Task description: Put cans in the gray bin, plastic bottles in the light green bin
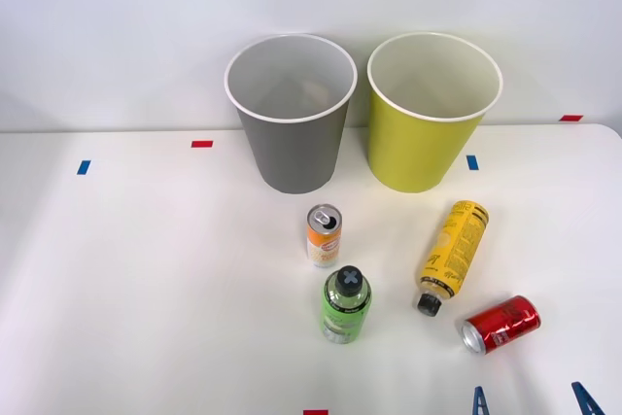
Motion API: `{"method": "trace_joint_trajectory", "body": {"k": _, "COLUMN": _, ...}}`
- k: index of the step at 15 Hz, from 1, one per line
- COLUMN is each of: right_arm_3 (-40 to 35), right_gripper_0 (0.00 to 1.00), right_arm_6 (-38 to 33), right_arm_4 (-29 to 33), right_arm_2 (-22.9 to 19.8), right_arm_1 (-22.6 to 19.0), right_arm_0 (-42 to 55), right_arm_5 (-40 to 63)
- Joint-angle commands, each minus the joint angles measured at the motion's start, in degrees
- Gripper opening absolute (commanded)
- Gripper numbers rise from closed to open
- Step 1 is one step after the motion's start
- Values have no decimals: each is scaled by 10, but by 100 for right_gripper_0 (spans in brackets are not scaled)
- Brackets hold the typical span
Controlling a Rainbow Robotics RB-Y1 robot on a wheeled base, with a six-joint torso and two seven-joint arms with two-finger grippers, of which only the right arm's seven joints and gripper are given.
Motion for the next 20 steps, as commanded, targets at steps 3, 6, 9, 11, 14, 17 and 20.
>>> {"method": "trace_joint_trajectory", "body": {"k": 3, "right_arm_3": 0, "right_gripper_0": 100, "right_arm_6": 0, "right_arm_4": 0, "right_arm_2": 0, "right_arm_1": 0, "right_arm_0": 0, "right_arm_5": 0}}
{"method": "trace_joint_trajectory", "body": {"k": 6, "right_arm_3": 0, "right_gripper_0": 100, "right_arm_6": 0, "right_arm_4": 0, "right_arm_2": 0, "right_arm_1": 0, "right_arm_0": 0, "right_arm_5": 0}}
{"method": "trace_joint_trajectory", "body": {"k": 9, "right_arm_3": 0, "right_gripper_0": 100, "right_arm_6": 0, "right_arm_4": 0, "right_arm_2": 0, "right_arm_1": 0, "right_arm_0": 0, "right_arm_5": 0}}
{"method": "trace_joint_trajectory", "body": {"k": 11, "right_arm_3": 0, "right_gripper_0": 100, "right_arm_6": 0, "right_arm_4": 0, "right_arm_2": 0, "right_arm_1": 0, "right_arm_0": 0, "right_arm_5": 0}}
{"method": "trace_joint_trajectory", "body": {"k": 14, "right_arm_3": 0, "right_gripper_0": 100, "right_arm_6": 0, "right_arm_4": 0, "right_arm_2": 0, "right_arm_1": 0, "right_arm_0": 0, "right_arm_5": 0}}
{"method": "trace_joint_trajectory", "body": {"k": 17, "right_arm_3": 0, "right_gripper_0": 100, "right_arm_6": 0, "right_arm_4": 0, "right_arm_2": 0, "right_arm_1": 0, "right_arm_0": 0, "right_arm_5": 0}}
{"method": "trace_joint_trajectory", "body": {"k": 20, "right_arm_3": 0, "right_gripper_0": 100, "right_arm_6": 0, "right_arm_4": 0, "right_arm_2": 0, "right_arm_1": 0, "right_arm_0": 0, "right_arm_5": 0}}
